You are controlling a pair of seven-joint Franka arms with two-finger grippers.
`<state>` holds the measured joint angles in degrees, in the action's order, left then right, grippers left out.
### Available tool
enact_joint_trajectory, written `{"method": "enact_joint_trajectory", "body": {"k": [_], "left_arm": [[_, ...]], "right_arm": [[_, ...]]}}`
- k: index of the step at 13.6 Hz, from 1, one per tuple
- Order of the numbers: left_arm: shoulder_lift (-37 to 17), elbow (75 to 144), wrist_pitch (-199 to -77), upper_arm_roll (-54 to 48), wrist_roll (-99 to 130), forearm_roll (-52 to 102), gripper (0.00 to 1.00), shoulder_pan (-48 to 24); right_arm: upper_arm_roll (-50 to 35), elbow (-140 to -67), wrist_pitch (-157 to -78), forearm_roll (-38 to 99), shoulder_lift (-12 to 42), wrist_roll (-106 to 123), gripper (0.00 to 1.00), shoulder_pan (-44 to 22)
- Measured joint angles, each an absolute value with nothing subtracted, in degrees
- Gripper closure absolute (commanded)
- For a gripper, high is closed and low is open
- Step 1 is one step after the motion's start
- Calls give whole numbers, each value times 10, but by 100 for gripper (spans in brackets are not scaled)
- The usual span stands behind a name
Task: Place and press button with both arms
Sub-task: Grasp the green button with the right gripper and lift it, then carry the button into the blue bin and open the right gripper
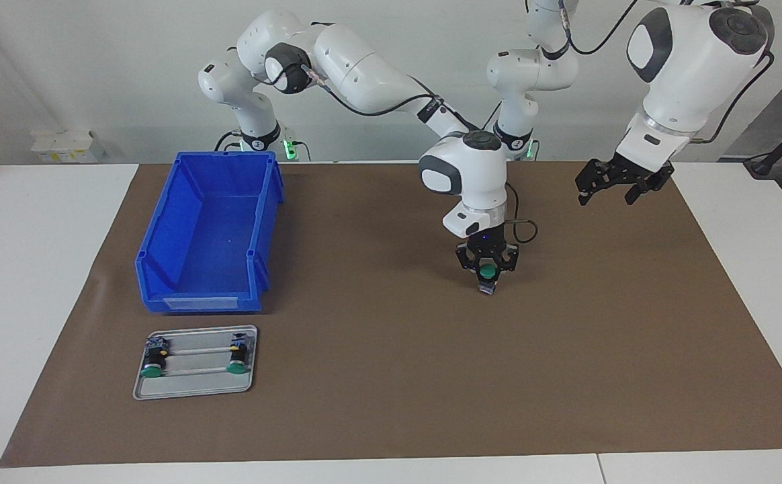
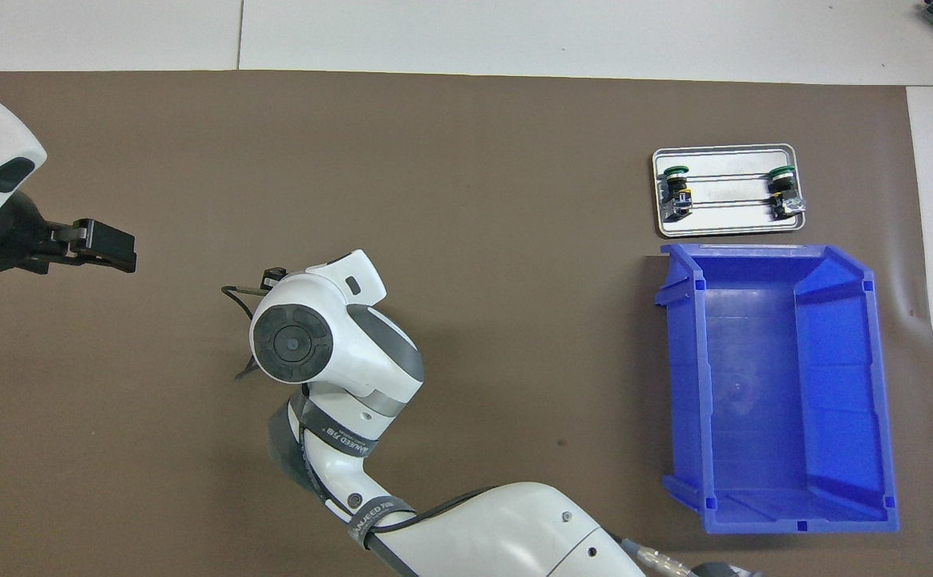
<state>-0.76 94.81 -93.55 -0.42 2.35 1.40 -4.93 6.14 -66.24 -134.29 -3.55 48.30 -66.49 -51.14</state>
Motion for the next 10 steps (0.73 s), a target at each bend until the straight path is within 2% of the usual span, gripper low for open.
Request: {"method": "enact_joint_trajectory", "body": {"k": [3,5,8,10], "left_arm": [[-8,948,-936,-4,24,14,1,-49],[-8,948,-936,-4,24,14,1,-49],[-8,949,-936,-4,24,14,1,-49],[-8,949,-936,-4,24,14,1,-49]], "right_arm": [[70,-657,-1341,-35,474,-665,100,-507],[80,-654,-1317,-36,443,-660,100,-494],[82,-681,-1235,-36,353,-580,100,-436],[83,-755,-1204,-36,267,-492,100,-385]]}}
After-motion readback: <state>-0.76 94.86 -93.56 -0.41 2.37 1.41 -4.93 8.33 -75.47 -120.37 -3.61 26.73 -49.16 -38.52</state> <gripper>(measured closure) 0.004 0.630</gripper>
